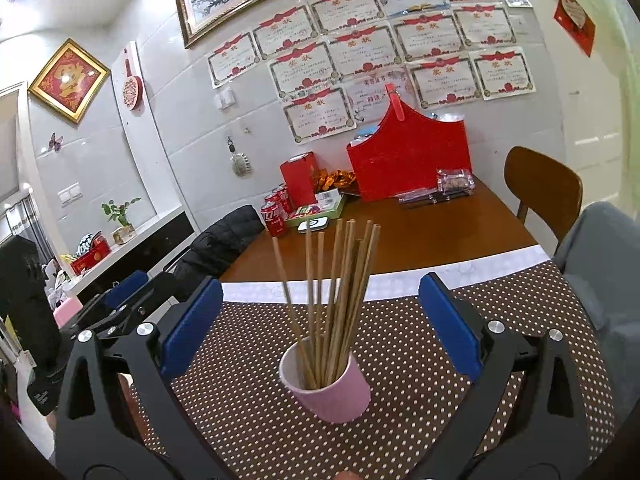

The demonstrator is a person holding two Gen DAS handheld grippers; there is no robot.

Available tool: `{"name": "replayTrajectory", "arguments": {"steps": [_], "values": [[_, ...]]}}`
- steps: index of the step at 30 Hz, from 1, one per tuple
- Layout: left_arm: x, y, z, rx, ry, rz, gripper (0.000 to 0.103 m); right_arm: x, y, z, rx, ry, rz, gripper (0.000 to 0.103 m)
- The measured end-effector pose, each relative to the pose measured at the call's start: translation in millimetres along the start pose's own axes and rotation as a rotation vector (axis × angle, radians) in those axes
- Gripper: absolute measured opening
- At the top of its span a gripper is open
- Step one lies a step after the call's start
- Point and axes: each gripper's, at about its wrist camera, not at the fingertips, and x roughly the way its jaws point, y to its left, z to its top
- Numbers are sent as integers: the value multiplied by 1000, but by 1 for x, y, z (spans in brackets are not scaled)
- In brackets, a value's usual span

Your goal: Organize utensils

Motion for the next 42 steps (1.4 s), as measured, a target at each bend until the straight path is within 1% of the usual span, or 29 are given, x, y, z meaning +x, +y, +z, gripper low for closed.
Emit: {"name": "replayTrajectory", "arguments": {"steps": [5, 8, 12, 18, 20, 22, 24, 30, 33, 42], "values": [[-36, -3, 4, 22, 1, 46, 82, -28, 23, -3, -31, -18, -42, 97], [-59, -4, 6, 25, -7, 60, 82, -46, 36, -6, -55, -32, -68, 97], [-83, -4, 6, 12, 3, 72, 82, -70, 56, -12, -91, -41, -131, 97], [-121, -3, 0, 0, -8, 99, 82, -99, 81, -24, -139, -61, -209, 97], [-130, -5, -3, 8, -13, 112, 84, -105, 89, -27, -155, -67, -219, 97], [-139, -6, -6, 12, -23, 131, 84, -112, 95, -32, -169, -72, -231, 97], [-147, -7, -10, 12, -28, 133, 84, -118, 99, -36, -173, -78, -238, 97], [-166, -10, -19, 14, -45, 143, 84, -128, 103, -45, -172, -82, -252, 97], [-173, -13, -24, 26, -59, 165, 85, -133, 105, -50, -179, -87, -255, 97], [-187, -12, -32, 8, -59, 157, 85, -143, 115, -57, -199, -110, -257, 97]]}}
